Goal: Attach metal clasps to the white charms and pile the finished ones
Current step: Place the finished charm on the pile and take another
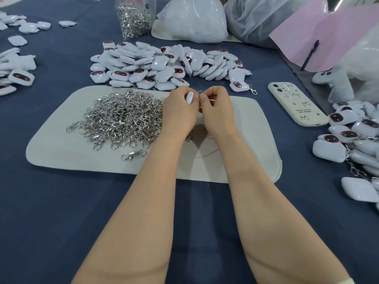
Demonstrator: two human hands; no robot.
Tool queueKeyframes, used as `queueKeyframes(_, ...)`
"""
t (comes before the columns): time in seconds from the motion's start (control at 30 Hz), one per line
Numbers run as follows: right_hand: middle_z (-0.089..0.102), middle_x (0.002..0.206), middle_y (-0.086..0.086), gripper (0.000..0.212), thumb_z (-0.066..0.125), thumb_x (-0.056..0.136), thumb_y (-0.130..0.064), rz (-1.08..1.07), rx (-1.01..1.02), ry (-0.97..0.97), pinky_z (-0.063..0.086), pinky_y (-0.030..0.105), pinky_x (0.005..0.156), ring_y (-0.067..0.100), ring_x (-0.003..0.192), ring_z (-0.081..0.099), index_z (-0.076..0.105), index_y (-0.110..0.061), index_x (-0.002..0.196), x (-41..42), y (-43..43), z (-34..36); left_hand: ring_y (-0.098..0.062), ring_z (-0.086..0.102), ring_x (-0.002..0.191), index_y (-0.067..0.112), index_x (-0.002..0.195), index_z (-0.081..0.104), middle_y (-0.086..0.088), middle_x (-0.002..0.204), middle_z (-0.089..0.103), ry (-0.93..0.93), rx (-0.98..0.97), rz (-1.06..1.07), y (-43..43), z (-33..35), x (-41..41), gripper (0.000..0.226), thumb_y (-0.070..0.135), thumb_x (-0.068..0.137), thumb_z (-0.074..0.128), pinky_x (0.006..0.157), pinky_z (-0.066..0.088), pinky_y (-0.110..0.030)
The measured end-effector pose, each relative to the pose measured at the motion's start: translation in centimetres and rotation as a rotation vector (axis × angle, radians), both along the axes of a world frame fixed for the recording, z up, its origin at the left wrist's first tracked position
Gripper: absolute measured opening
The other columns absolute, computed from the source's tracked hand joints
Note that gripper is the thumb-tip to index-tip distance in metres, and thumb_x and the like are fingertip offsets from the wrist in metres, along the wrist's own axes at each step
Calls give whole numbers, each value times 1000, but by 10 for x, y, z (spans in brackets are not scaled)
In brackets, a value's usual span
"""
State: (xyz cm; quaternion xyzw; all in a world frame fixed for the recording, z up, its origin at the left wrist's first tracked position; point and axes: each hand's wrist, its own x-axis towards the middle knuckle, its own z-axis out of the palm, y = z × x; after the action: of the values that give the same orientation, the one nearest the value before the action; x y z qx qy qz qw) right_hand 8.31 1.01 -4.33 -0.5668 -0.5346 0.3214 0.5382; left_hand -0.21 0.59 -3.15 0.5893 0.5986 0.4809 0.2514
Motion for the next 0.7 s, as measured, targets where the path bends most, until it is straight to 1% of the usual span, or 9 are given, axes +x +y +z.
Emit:
queueKeyframes(0.13,54,85,-10,14,51,92,-10,50,-36,6,44,28,73,16,89,59,45,-21,88,0,-1,1,-18,55,85,8,95,68,-4,92,65,5,-6,37,-1,0,-1,17,15,91,52,72,40,-25)
queueKeyframes(0.23,55,85,-7,15,52,92,-8,44,-11,-16,45,25,73,16,88,58,45,-20,86,0,-3,2,-18,54,81,9,91,68,-1,84,62,1,-20,45,-2,2,0,16,13,90,53,69,38,-24)
queueKeyframes(0.3,55,84,-4,12,51,92,-5,35,40,-78,43,19,72,16,83,55,45,-15,89,0,-5,2,-18,53,78,9,88,68,-1,81,62,-25,-33,38,-2,3,0,16,12,89,53,66,38,-24)
queueKeyframes(0.37,54,86,-2,12,50,92,-4,33,96,-166,38,13,66,16,79,51,44,-14,90,0,-5,2,-22,55,77,6,86,68,-7,83,66,-45,-46,34,-2,4,-1,16,12,89,53,70,43,-28)
queueKeyframes(0.4,54,87,0,13,50,92,-3,34,118,-202,36,14,64,16,79,50,44,-14,89,-1,-6,2,-25,58,79,4,86,68,-10,84,67,-55,-50,33,-2,4,-1,17,11,89,53,73,47,-32)
queueKeyframes(0.47,53,90,4,13,48,91,-2,34,150,-256,33,18,66,18,80,48,43,-13,89,-1,-6,2,-31,61,84,4,82,67,-15,85,68,-91,-62,21,-2,5,-2,16,9,89,53,78,50,-38)
queueKeyframes(0.57,50,92,5,9,47,90,1,27,186,-302,31,18,68,17,81,45,48,-8,92,-1,-7,2,-29,61,83,9,79,66,-11,82,66,-130,-91,-10,-1,6,-4,16,8,89,53,80,51,-40)
queueKeyframes(0.63,49,92,5,7,47,90,2,29,198,-317,30,18,68,17,80,44,49,-5,93,-1,-7,2,-23,58,75,10,80,66,-7,78,65,-169,-119,-33,-2,6,-6,16,9,89,54,79,50,-37)
queueKeyframes(0.7,48,91,4,10,47,90,1,32,197,-322,30,18,68,16,80,43,47,-8,91,-2,-8,2,-14,54,66,13,76,65,0,70,62,-233,-148,-45,-2,6,-7,17,9,89,55,74,49,-32)
